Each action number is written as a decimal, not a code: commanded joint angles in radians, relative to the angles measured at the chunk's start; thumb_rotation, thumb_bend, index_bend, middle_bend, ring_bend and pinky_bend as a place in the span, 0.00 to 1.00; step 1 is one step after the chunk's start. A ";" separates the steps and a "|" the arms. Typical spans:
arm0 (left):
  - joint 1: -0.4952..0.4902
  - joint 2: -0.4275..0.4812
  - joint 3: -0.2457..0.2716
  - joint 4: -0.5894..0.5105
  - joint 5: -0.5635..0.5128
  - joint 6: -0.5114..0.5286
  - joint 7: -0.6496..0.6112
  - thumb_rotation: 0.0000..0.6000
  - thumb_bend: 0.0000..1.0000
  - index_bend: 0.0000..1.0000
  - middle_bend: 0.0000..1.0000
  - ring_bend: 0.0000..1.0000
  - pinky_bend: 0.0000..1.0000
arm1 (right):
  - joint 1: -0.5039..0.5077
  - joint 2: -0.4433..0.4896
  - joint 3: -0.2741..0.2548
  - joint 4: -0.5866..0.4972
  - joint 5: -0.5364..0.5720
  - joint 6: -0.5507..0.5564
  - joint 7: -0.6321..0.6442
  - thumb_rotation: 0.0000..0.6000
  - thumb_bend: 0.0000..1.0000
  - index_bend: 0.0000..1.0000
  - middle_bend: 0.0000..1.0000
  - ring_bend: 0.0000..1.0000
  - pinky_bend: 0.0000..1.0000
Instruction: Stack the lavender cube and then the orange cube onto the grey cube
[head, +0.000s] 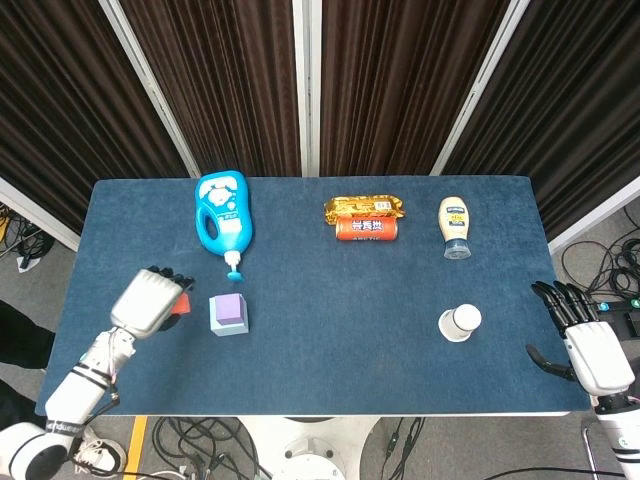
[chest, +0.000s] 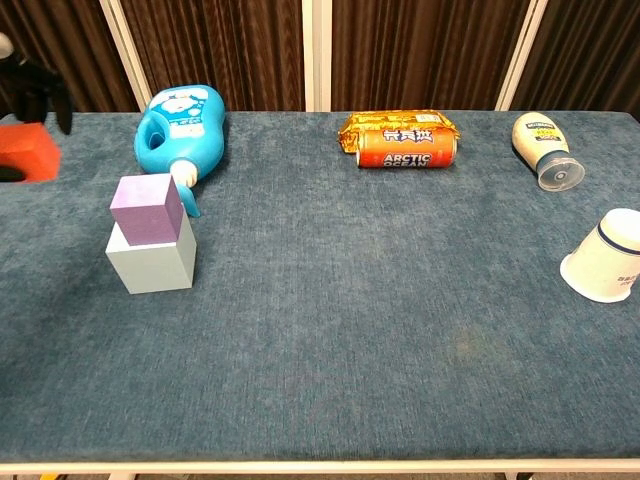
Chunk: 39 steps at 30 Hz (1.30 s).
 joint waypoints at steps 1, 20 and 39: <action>-0.041 0.007 -0.025 -0.034 -0.035 -0.035 0.014 1.00 0.28 0.46 0.64 0.45 0.52 | 0.000 0.001 0.000 0.000 0.000 -0.001 0.001 1.00 0.20 0.03 0.08 0.00 0.00; -0.160 -0.062 -0.012 -0.032 -0.138 -0.109 0.075 1.00 0.29 0.46 0.64 0.45 0.52 | 0.002 0.003 0.001 0.003 0.006 -0.006 0.012 1.00 0.20 0.03 0.08 0.00 0.00; -0.209 -0.099 0.007 -0.001 -0.182 -0.090 0.086 1.00 0.28 0.46 0.64 0.45 0.52 | 0.003 0.004 0.004 0.004 0.013 -0.009 0.014 1.00 0.20 0.03 0.08 0.00 0.00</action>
